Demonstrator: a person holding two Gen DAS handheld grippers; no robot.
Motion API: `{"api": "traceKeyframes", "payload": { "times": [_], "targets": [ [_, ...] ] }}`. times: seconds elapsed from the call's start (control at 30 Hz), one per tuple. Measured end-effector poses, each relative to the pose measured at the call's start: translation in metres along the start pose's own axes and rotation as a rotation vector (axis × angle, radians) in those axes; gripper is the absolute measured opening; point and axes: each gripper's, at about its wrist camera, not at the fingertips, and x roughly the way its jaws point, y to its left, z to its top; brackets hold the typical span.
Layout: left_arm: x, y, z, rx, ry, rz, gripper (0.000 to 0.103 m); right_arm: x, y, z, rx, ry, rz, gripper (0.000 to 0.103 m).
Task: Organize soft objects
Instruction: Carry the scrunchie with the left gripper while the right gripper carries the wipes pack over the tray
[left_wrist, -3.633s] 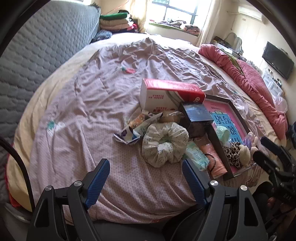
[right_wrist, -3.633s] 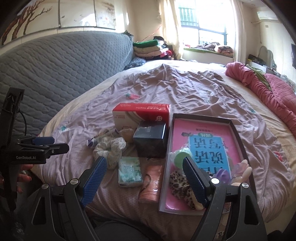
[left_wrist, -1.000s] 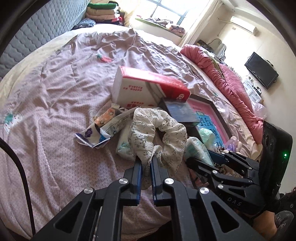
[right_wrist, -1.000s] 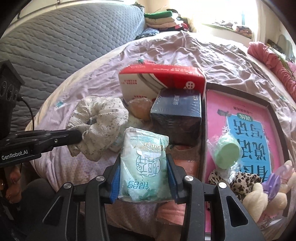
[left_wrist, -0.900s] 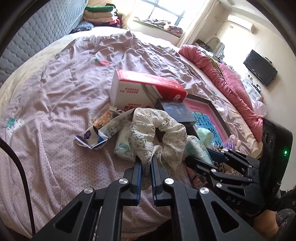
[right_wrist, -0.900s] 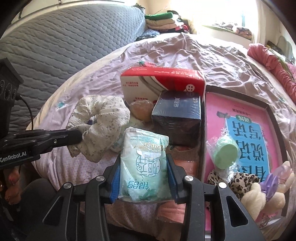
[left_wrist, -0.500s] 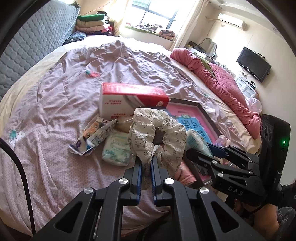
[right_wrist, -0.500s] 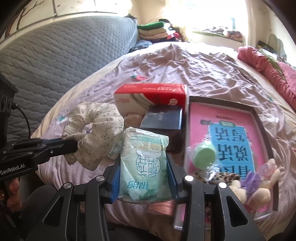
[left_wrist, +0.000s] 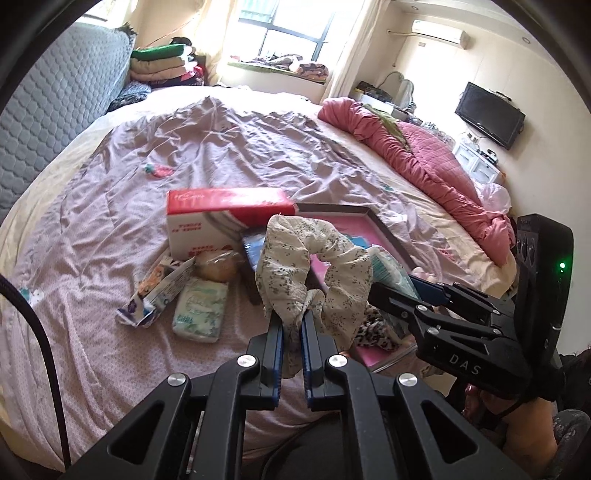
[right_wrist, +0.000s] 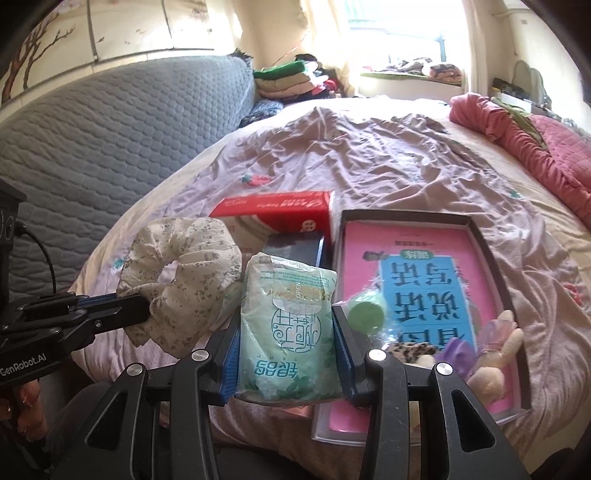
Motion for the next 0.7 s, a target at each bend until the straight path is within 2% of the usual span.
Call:
{"api": "traceKeyframes", "payload": {
  "times": [0.43, 0.7],
  "targets": [
    [0.0, -0.043, 0.021, 0.077, -0.027, -0.023, 0.009, -0.055, -0.058, 0.009, 0.126, -0.104, -0.096, 0.044],
    [0.012, -0.071, 0.026, 0.126, -0.014, -0.044, 0.009, -0.069, -0.077, 0.009, 0.168, -0.129, -0.124, 0.044]
  ]
}}
